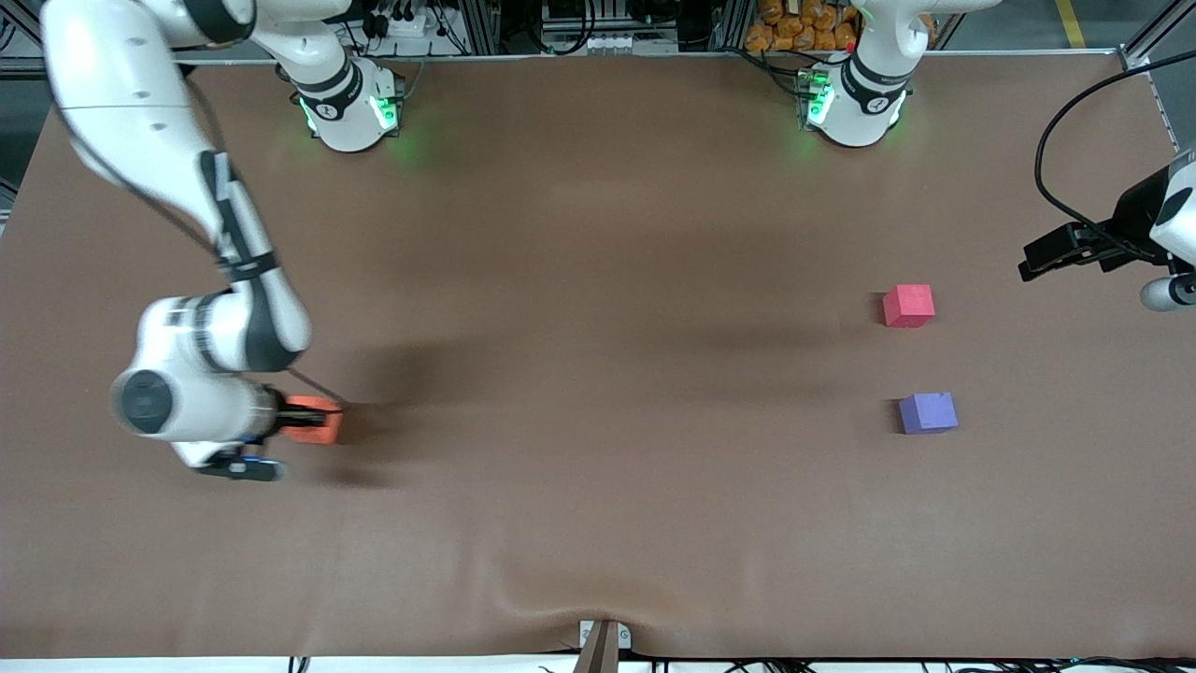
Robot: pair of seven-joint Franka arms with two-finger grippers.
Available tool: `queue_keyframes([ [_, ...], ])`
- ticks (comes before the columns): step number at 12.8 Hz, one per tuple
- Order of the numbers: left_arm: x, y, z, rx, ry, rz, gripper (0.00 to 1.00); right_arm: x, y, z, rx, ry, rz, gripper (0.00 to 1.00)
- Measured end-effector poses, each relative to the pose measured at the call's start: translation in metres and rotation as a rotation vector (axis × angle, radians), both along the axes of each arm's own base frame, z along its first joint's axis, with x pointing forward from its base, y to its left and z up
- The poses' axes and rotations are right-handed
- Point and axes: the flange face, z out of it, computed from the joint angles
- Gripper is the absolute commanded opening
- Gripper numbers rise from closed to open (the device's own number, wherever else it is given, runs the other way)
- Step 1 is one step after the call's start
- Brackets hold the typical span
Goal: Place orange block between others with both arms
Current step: 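Carry the orange cube to the table middle and lower it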
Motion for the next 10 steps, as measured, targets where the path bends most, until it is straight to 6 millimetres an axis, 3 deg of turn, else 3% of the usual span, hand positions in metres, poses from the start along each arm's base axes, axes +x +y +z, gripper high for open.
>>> queue_keyframes([
  [2,0.000,0.000,0.000,0.000,0.000,0.001,1.00,-0.016,0.108,0.006,0.020,-0.013,0.012,0.00],
  [5,0.000,0.000,0.000,0.000,0.000,0.000,1.00,-0.058,0.240,-0.007,0.040,-0.005,0.026,0.00],
  [7,0.000,0.000,0.000,0.000,0.000,-0.001,1.00,-0.092,0.304,-0.016,0.034,0.007,0.017,0.00],
  [9,0.000,0.000,0.000,0.000,0.000,-0.001,1.00,-0.115,0.332,-0.021,0.032,0.035,0.011,0.00],
  [10,0.000,0.000,0.000,0.000,0.000,-0.001,1.00,-0.118,0.334,-0.022,0.030,0.051,0.013,0.56],
])
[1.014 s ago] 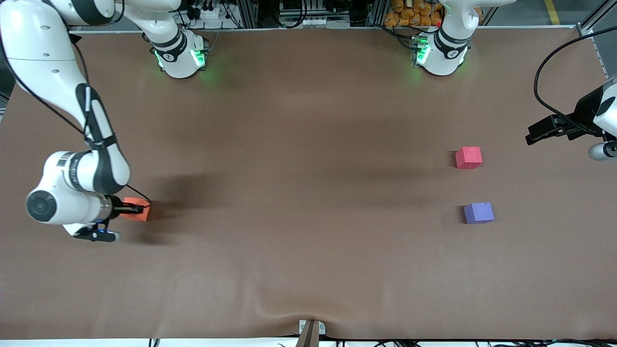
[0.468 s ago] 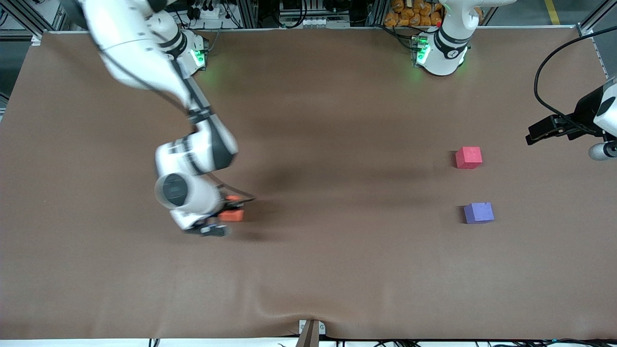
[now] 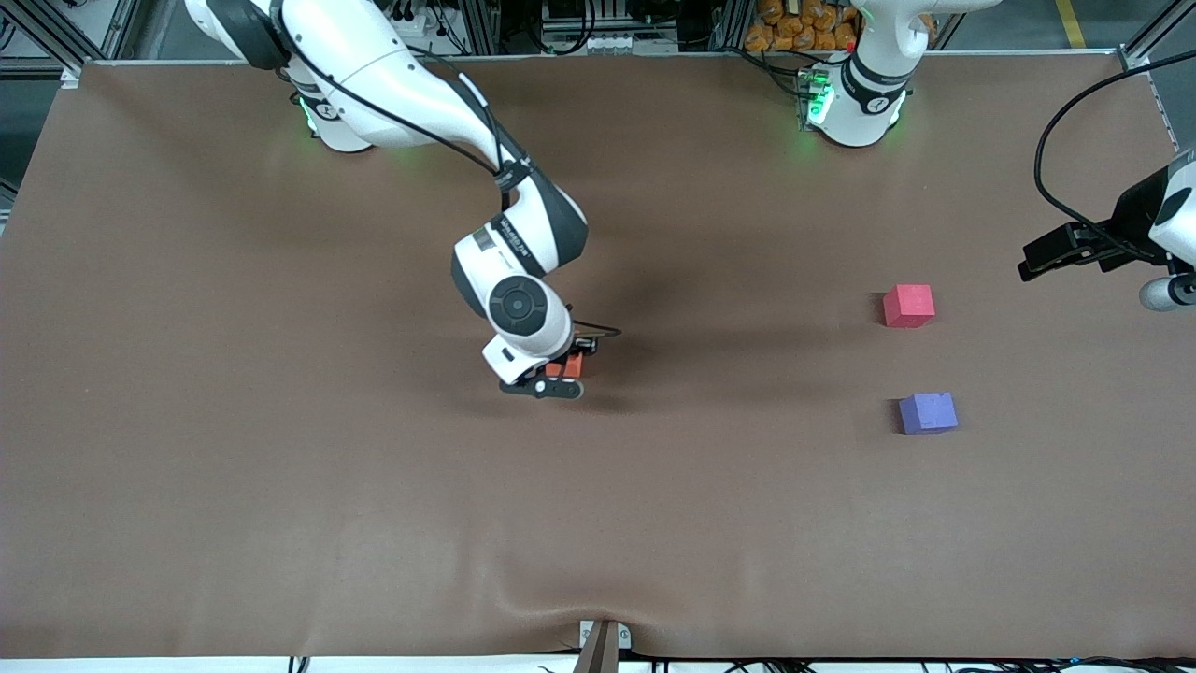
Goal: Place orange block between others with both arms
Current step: 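Carry the orange cube to the table middle and lower it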
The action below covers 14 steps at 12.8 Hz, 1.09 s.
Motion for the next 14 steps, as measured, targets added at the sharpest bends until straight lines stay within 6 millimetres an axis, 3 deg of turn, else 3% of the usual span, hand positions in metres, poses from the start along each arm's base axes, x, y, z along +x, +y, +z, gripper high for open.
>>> queue_keyframes([
  [1,0.000,0.000,0.000,0.000,0.000,0.000,1.00,-0.001,0.000,-0.003,-0.002,0.012,-0.003,1.00],
  [4,0.000,0.000,0.000,0.000,0.000,0.000,1.00,-0.003,-0.001,-0.014,-0.008,0.031,-0.007,1.00],
  [7,0.000,0.000,0.000,0.000,0.000,0.000,1.00,-0.002,-0.004,-0.012,-0.018,0.046,-0.008,1.00],
  [9,0.000,0.000,-0.001,0.000,0.002,-0.001,1.00,0.007,-0.004,0.008,-0.024,0.062,-0.004,1.00],
  [10,0.000,0.000,-0.001,0.000,0.003,-0.001,1.00,0.016,-0.007,0.030,-0.031,0.075,-0.005,1.00],
  [12,0.001,-0.001,-0.002,0.000,0.004,-0.001,1.00,0.049,-0.041,0.078,-0.029,0.096,-0.019,1.00],
  [14,0.001,-0.001,-0.002,0.000,0.005,-0.002,1.00,0.089,-0.105,0.102,0.012,0.088,0.044,1.00],
])
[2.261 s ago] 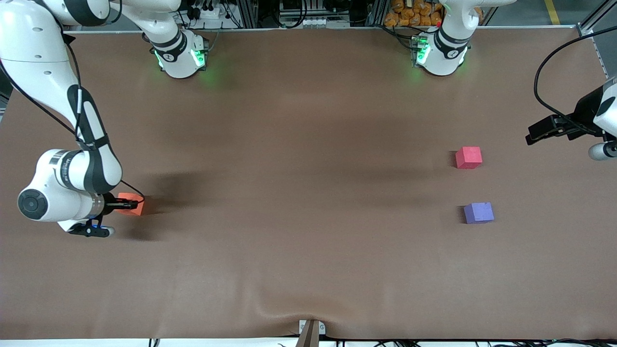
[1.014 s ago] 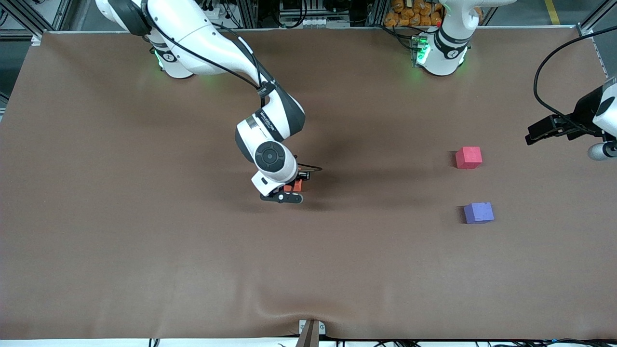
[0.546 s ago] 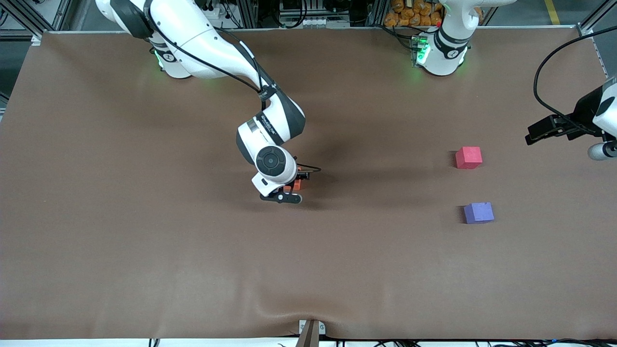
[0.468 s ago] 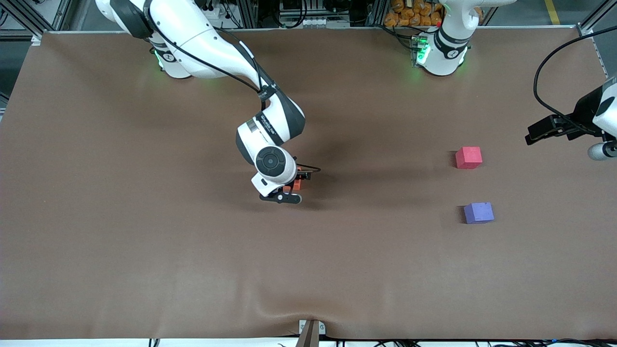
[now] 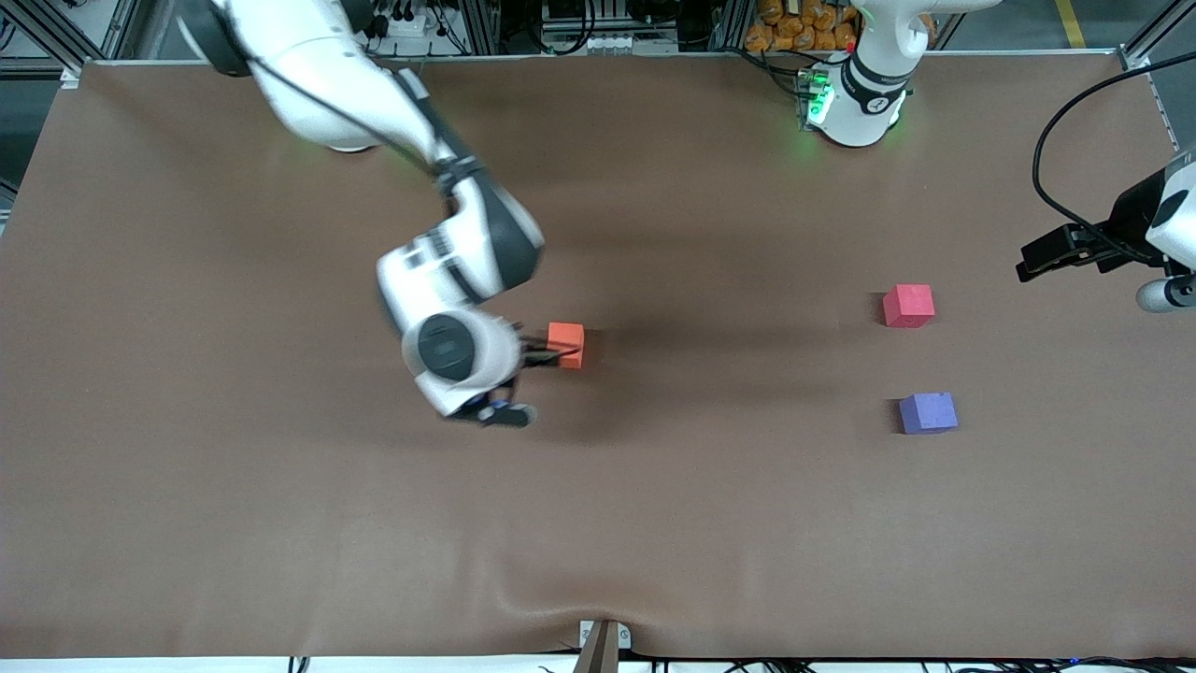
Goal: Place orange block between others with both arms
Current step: 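Carry the orange cube to the table middle and lower it, then open the right gripper and withdraw while the left gripper reaches inward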
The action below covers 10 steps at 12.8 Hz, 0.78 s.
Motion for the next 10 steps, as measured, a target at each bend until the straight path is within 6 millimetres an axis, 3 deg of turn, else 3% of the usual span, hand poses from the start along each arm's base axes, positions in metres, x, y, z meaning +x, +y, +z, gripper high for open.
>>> queue_keyframes([
  [2,0.001,-0.001,-0.002,0.000,0.003,-0.002,1.00,0.032,-0.078,0.000,0.024,0.007,0.079,1.00],
  [5,0.005,-0.008,-0.012,-0.001,0.021,-0.013,1.00,0.057,-0.205,-0.006,0.008,0.056,0.266,1.00],
  [8,0.005,-0.038,-0.016,-0.001,0.029,-0.065,1.00,0.072,-0.333,-0.009,0.038,0.045,0.346,1.00],
  [10,0.006,-0.059,-0.025,-0.001,0.043,-0.101,1.00,0.077,-0.378,-0.010,0.049,0.005,0.343,1.00],
])
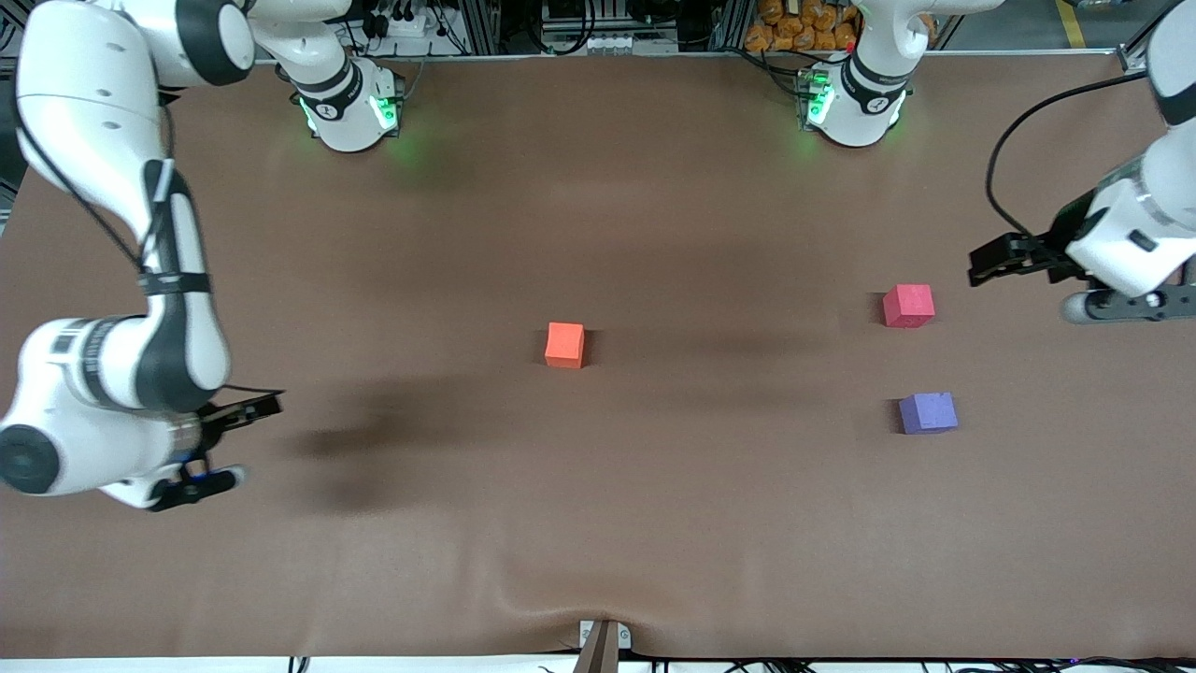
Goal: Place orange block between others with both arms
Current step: 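Open the right gripper and withdraw while the left gripper reaches inward, then move the left gripper over the orange cube while the right gripper retracts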
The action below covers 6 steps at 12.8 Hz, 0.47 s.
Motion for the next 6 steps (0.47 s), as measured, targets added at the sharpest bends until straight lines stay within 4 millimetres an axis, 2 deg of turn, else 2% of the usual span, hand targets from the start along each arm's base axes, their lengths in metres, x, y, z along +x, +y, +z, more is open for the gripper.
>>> queue_keyframes([
  [1,0.001,-0.016,-0.006,0.001,0.011,-0.024,1.00,0.000,-0.006,-0.002,0.001,-0.005,-0.002,1.00],
  [2,0.001,-0.036,-0.015,0.004,0.024,-0.032,1.00,0.000,-0.003,-0.002,0.001,-0.005,0.004,1.00],
  [6,0.005,-0.144,-0.058,0.026,0.035,-0.003,1.00,-0.001,0.007,0.015,0.001,-0.018,0.019,1.00],
])
